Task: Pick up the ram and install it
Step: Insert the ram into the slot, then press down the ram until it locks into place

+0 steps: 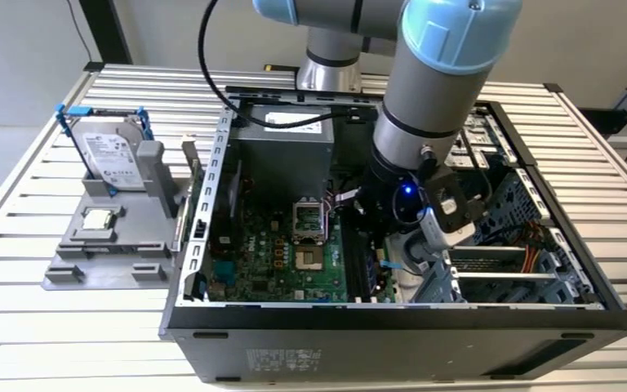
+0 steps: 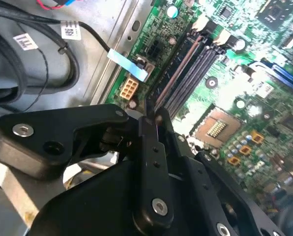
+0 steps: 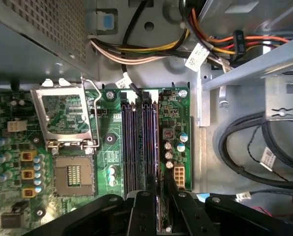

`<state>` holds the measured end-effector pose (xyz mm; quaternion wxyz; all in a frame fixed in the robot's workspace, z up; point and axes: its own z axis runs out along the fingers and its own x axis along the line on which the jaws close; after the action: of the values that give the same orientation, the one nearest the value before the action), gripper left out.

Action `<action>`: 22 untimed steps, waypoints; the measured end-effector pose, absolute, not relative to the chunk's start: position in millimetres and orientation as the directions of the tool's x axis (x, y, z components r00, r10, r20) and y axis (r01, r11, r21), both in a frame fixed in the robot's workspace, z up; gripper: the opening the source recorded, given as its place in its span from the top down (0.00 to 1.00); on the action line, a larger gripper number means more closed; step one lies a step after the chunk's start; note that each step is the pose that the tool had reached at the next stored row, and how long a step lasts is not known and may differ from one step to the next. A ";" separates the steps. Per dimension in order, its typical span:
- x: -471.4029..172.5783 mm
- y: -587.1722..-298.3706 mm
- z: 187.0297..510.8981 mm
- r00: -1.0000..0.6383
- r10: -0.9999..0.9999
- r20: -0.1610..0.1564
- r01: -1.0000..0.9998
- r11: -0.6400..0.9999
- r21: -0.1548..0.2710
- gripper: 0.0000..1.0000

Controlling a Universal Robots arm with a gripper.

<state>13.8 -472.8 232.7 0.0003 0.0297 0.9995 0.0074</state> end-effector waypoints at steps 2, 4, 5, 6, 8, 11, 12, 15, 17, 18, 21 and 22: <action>13.8 -472.8 241.9 -0.998 0.059 0.000 0.059 0.998 0.015 0.00; 13.8 -472.8 249.1 -0.998 0.059 0.000 0.059 0.998 0.015 0.00; 13.8 -472.7 250.1 -0.998 0.059 0.000 0.059 0.998 0.015 0.00; 13.8 -472.7 250.1 -0.998 0.059 0.000 0.059 0.998 0.015 0.00; 13.8 -472.8 250.1 -0.998 0.059 0.000 0.059 0.998 0.015 0.00; 13.8 -472.8 250.2 -0.998 0.059 0.000 0.059 0.998 0.015 1.00; 13.8 -472.8 250.2 -0.998 0.059 0.000 0.059 0.998 0.015 1.00; 13.8 -472.8 250.4 -0.998 0.059 0.000 0.059 0.998 0.015 1.00; 13.8 -472.8 250.4 -0.998 0.059 0.000 0.059 0.998 0.015 1.00; 13.8 -472.8 250.5 -0.998 0.059 0.000 0.059 0.998 0.015 1.00; 13.8 -472.8 250.5 -0.998 0.059 0.000 0.059 0.998 0.015 1.00; 13.8 -472.8 250.5 -0.998 0.059 0.000 0.059 0.998 0.015 1.00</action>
<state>13.8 -472.8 250.5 0.0002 0.0297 0.9995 0.0074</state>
